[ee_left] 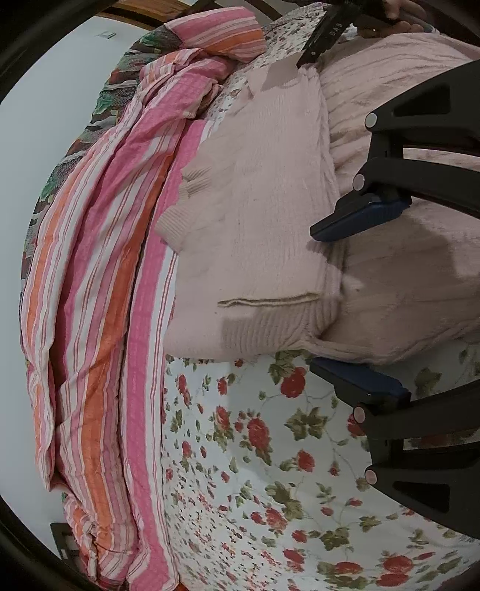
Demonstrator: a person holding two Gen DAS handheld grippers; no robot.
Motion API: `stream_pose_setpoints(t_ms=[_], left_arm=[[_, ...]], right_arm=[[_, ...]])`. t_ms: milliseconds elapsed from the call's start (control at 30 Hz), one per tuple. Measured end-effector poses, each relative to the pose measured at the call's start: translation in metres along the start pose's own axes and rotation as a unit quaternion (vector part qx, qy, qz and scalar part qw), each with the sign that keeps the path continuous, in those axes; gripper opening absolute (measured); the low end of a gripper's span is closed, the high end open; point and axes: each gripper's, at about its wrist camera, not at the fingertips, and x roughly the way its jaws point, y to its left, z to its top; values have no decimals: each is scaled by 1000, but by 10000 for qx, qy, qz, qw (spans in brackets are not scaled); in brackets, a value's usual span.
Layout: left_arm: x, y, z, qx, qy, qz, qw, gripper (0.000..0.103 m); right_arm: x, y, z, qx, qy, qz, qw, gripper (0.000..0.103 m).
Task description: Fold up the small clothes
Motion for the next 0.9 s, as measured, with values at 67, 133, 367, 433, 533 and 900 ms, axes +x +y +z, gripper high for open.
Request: stream_pose_setpoints(t_ms=[67, 133, 367, 433, 533, 900], left_arm=[[-2, -2, -4, 93, 15, 46, 9999, 63], [-4, -5, -7, 162, 1, 87, 9998, 63], [-15, -8, -20, 224, -95, 249, 9994, 67], [-20, -10, -25, 232, -139, 291, 9992, 68], [-29, -9, -35, 223, -154, 199, 9994, 68], [-92, -8, -94, 311, -436, -315, 9981, 68]], right_arm=[[-3, 0, -1, -11, 3, -2, 10000, 62], [-8, 0, -5, 3, 16, 41, 10000, 62], [-39, 9, -37, -367, -11, -72, 9993, 63], [-54, 15, -49, -601, -112, -163, 9980, 63], [-76, 12, -65, -562, -141, -82, 9983, 63], [-133, -23, -124, 209, 205, 650, 9975, 63]])
